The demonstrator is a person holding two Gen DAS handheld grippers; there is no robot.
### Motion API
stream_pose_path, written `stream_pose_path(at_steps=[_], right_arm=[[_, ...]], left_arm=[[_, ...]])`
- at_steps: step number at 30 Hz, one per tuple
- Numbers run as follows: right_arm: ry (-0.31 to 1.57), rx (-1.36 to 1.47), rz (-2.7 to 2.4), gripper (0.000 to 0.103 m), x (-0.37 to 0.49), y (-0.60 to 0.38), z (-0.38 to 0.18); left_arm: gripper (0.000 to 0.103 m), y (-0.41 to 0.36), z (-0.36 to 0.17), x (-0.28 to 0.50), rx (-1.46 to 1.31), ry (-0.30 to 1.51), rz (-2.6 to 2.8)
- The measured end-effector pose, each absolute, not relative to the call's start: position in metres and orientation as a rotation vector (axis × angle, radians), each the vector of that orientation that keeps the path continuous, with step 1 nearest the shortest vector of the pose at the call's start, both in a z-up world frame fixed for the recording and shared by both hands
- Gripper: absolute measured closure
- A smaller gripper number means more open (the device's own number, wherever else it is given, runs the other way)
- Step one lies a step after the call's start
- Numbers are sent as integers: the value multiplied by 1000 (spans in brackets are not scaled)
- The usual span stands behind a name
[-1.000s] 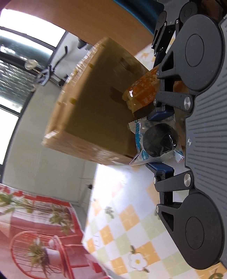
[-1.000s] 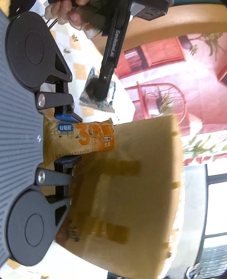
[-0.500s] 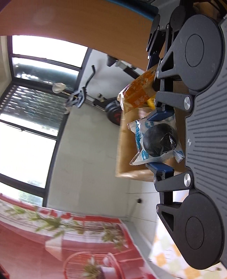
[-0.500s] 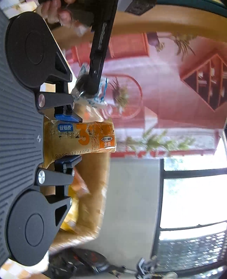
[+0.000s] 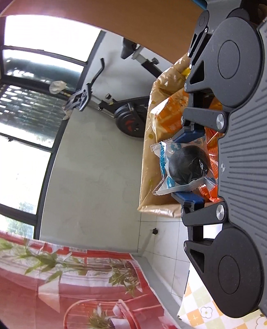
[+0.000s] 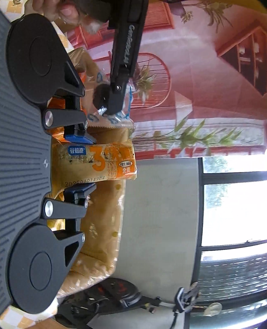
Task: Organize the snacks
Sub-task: 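Open both grippers to drop the black snack and pastry bag into the box, then grasp the red-printed clear candy packet with the left gripper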
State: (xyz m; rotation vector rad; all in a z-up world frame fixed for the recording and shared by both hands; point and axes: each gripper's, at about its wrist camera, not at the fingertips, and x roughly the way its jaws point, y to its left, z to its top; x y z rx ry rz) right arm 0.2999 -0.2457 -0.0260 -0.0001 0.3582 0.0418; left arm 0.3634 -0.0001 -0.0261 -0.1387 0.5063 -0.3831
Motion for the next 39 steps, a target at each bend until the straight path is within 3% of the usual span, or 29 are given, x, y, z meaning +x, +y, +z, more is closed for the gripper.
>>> stream_pose_path(at_steps=[4,6,8,24,39], right_arm=[[364,14,46,58,300,-247,-31],[354,12,40,47,298,-247,-31],[346,12,36,44,291,-247,-32],[241,59,-31,44,196,-251,-39],[320,69,-27,44,158,-250,-84]], left_arm=[[43,-5,-28,368,-124,528,-407],[38,-3,-27,365,-111,521,-383],[37,2,-27,361,-116,517,-374],[37,50,-18,289,-110,489,-370],[38,90,-117,243,-135,708,-251]])
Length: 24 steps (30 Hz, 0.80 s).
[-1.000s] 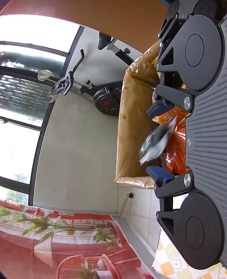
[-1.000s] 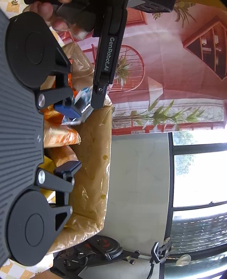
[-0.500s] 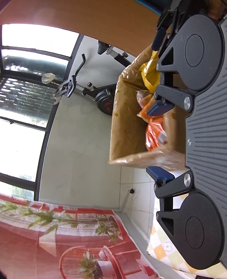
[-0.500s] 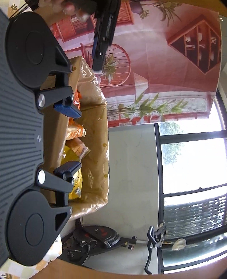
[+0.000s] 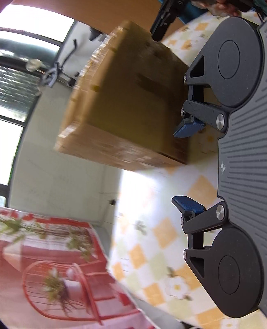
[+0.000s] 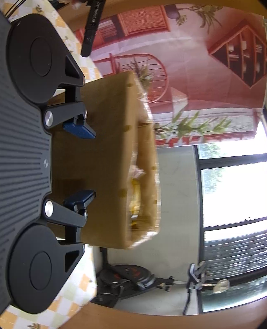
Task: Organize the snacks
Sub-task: 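Grasp the red-printed clear candy packet with the left gripper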
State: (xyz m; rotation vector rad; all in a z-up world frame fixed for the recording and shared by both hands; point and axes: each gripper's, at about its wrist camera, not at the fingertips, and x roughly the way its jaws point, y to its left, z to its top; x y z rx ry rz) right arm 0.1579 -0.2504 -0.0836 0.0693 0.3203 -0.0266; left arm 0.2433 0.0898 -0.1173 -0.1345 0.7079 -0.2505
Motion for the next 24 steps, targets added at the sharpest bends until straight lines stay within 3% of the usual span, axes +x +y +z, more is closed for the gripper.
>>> stream_pose_path(at_steps=[13,21,22,23,24], right_arm=[[510,112,-50,44,154,-253,-143],[565,127,-42,44,150,-249,-161],[571,129,-42,44,150,-249,-163],[576,129,-44,44,150,-249,-165],[581,128,-47,44,150,-249,-166]], left_arm=[[38,88,-179,215,-36,905,-216],[38,76,-188,205,46,899,-211],[44,75,-187,204,60,891,-205],[59,72,-188,203,70,880,-198],[60,73,-188,202,67,870,-195]])
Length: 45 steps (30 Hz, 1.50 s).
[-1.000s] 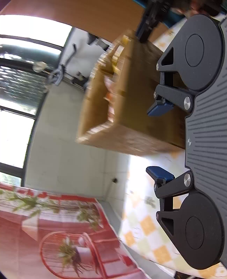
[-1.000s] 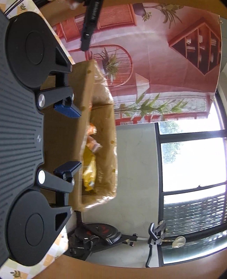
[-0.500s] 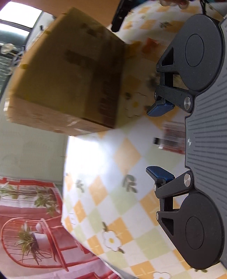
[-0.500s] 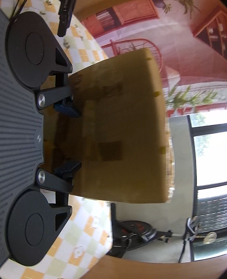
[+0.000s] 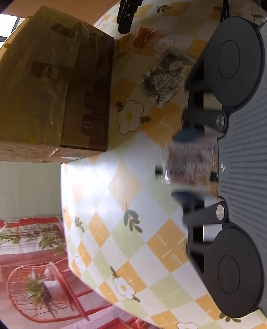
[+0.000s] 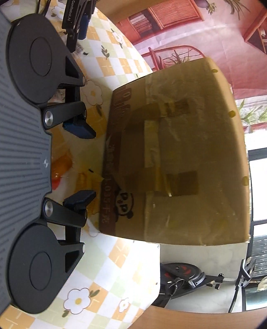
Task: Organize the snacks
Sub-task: 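Grasp the red-printed clear candy packet with the left gripper, then grasp the small orange sausage snack with the right gripper while the left holds the candy packet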
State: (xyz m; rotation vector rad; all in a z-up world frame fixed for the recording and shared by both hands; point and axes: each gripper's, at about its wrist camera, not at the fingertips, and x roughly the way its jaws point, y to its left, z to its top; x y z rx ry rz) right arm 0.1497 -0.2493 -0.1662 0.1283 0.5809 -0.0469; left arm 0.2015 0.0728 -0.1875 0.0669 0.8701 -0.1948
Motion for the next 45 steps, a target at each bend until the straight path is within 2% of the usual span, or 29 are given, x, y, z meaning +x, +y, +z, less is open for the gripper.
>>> stream_pose_path(at_steps=[2,20,24,29,45], right_arm=[[588,127,-55,44,150,-250,-169],[679,41,-39,45,159,-246,-190],[651,55,-41,45,158,-250,-185],[682,44,-54,55,159,-259,-188],[720,39,6,56,164,-250,-189]], left_arm=[[63,76,-187,202,32,867,-199],[62,76,-192,215,-7,855,-194],[62,75,-192,215,-4,853,-191],[62,75,-193,214,-7,850,-191],[62,76,-193,213,-16,844,-190]])
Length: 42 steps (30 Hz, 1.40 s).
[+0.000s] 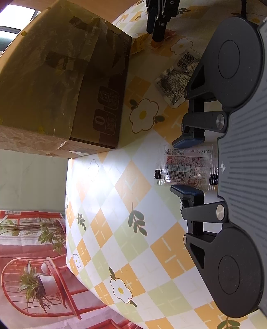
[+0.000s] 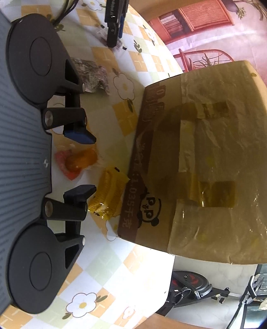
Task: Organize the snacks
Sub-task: 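Grasp the small orange sausage snack with the right gripper while the left holds the candy packet, then carry the candy packet and sausage snack over the box with both grippers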
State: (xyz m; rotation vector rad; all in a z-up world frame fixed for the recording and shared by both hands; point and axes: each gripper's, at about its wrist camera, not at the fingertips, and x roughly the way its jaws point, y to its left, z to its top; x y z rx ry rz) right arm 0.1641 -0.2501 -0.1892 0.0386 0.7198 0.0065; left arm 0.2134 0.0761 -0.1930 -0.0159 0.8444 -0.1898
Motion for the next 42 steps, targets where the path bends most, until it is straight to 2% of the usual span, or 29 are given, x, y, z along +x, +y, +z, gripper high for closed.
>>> stream_pose_path(at_steps=[7,10,11,12,36,42], right_arm=[[725,67,5,58,167,-255,-197],[709,45,1,71,166,-249,-198],[707,28,2,79,166,-246,-198],[706,10,5,80,167,-242,-198],[638,-72,19,80,161,-224,-207],[627,-47,24,81,157,-227,-202]], left_arm=[[62,76,-193,213,-12,841,-188],[62,75,-193,212,-8,839,-186],[62,75,-193,212,-9,839,-185],[62,75,-193,213,-10,838,-185],[63,80,-191,206,-70,845,-200],[63,78,-178,202,-67,796,-204]])
